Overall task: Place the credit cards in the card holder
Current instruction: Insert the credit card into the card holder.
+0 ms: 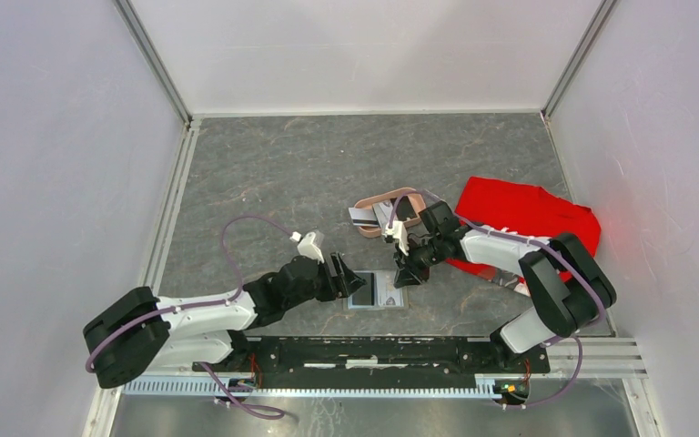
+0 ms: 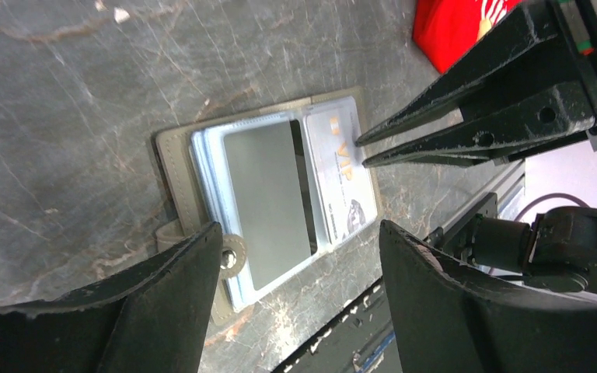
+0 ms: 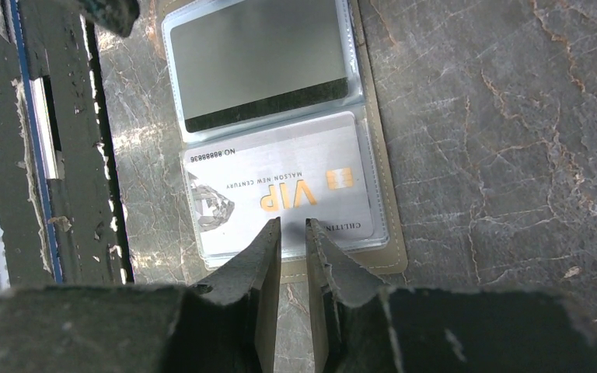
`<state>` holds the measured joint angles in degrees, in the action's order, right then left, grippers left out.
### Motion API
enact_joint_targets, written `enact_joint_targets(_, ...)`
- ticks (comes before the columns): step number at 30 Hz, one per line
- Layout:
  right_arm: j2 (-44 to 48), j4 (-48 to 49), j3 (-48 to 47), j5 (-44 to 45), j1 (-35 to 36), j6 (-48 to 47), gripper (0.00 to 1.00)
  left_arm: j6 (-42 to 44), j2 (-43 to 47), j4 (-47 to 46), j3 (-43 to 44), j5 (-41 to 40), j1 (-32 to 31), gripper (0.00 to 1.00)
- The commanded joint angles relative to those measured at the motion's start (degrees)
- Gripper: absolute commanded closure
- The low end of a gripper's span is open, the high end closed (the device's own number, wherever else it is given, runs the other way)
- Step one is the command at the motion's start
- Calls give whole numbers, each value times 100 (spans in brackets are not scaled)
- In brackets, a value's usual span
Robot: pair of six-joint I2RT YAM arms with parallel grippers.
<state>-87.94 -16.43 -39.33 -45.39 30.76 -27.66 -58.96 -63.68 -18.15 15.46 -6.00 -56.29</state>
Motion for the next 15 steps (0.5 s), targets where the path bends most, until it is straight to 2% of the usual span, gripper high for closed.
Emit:
enact_joint_targets(1, -168, -158, -109, 293, 50, -191, 76, 591, 54, -323, 127, -23, 233, 20)
enact_joint_targets(6, -210, -207, -136, 285, 75, -230, 76, 644, -256, -677, 165, 307, 367, 21)
enact_joint_targets(10, -215, -230, -154, 293, 76, -248, 76, 675, -452, -985, 155, 501, 404, 27)
enact_joint_targets(15, -240, -263, -171, 285, 87, -257, 76, 671, -643, -1005, 216, 573, 449, 30)
